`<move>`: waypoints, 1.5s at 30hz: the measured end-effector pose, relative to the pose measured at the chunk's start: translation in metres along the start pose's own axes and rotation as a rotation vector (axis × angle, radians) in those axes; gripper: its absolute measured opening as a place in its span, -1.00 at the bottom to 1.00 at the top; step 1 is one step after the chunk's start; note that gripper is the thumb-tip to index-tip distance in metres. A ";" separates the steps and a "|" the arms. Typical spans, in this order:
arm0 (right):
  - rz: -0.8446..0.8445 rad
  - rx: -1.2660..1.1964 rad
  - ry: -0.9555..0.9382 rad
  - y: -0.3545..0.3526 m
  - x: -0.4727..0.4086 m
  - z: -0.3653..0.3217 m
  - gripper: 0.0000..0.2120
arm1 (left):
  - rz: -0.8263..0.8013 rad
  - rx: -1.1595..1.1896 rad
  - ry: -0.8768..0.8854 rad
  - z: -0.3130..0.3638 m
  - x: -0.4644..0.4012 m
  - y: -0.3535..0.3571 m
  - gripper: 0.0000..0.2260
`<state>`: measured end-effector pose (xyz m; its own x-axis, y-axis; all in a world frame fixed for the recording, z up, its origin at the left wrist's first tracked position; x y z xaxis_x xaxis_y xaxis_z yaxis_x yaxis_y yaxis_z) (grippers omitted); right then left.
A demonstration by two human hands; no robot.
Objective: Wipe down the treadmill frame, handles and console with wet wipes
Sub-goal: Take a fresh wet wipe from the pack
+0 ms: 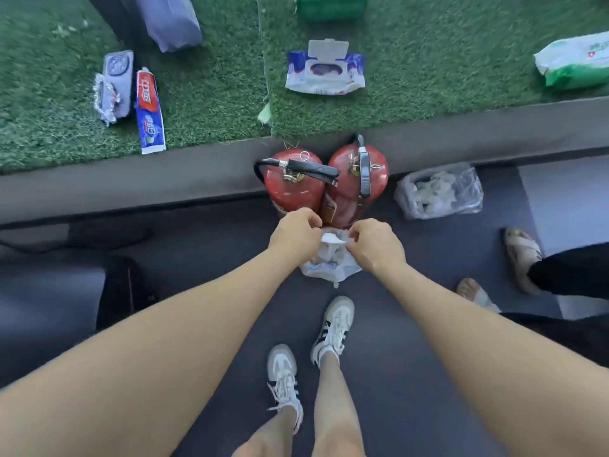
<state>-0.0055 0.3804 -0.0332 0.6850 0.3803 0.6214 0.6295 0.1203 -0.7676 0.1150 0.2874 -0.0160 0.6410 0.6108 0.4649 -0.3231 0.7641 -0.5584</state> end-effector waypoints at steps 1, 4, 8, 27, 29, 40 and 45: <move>-0.002 -0.004 -0.001 0.002 -0.007 0.001 -0.82 | -0.003 -0.003 -0.009 -0.003 -0.007 0.002 -0.81; -0.003 -0.049 0.002 -0.008 -0.028 0.003 -0.82 | -0.010 -0.016 -0.024 -0.002 -0.028 0.005 -0.80; 0.016 -0.053 -0.039 -0.045 -0.053 -0.008 -0.82 | -0.001 -0.043 -0.007 0.018 -0.057 -0.005 -0.80; 0.121 -0.092 -0.010 -0.161 -0.214 -0.171 -0.80 | 0.058 -0.106 0.124 0.066 -0.274 -0.121 -0.72; 0.106 -0.101 0.029 -0.163 -0.233 -0.187 -0.78 | 0.040 -0.098 0.114 0.060 -0.296 -0.133 -0.72; 0.077 -0.017 -0.004 -0.125 -0.292 -0.223 -0.68 | 0.004 -0.223 0.244 0.040 -0.373 -0.147 -0.62; 0.013 0.079 -0.055 -0.105 -0.308 -0.235 -0.72 | 0.030 -0.284 0.284 0.032 -0.379 -0.145 -0.47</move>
<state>-0.1962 0.0351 -0.1071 0.6701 0.4318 0.6037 0.5888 0.1860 -0.7866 -0.1034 -0.0481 -0.0888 0.8140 0.5198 0.2591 -0.1647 0.6344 -0.7553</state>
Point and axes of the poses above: each hand's wrist, its own x-axis away from the middle knuckle, its own y-axis out of the palm, z = x × y, the point moved 8 cm from there along -x, towards the middle knuckle, and after that the axes turned 15 degrees about y, right-handed, at the moved point
